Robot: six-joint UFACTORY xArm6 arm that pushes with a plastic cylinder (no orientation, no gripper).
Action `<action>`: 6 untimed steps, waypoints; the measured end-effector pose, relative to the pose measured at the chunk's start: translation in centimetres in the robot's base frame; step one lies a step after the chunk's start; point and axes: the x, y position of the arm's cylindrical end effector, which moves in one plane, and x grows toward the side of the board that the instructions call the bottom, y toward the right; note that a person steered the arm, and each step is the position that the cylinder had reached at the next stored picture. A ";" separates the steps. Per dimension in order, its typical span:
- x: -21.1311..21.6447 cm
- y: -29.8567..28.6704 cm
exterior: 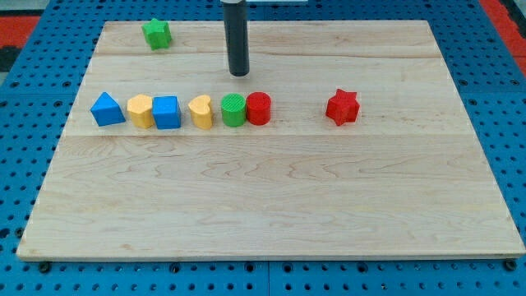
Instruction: Place your arm vertically below red circle
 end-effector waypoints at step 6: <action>-1.9 5.2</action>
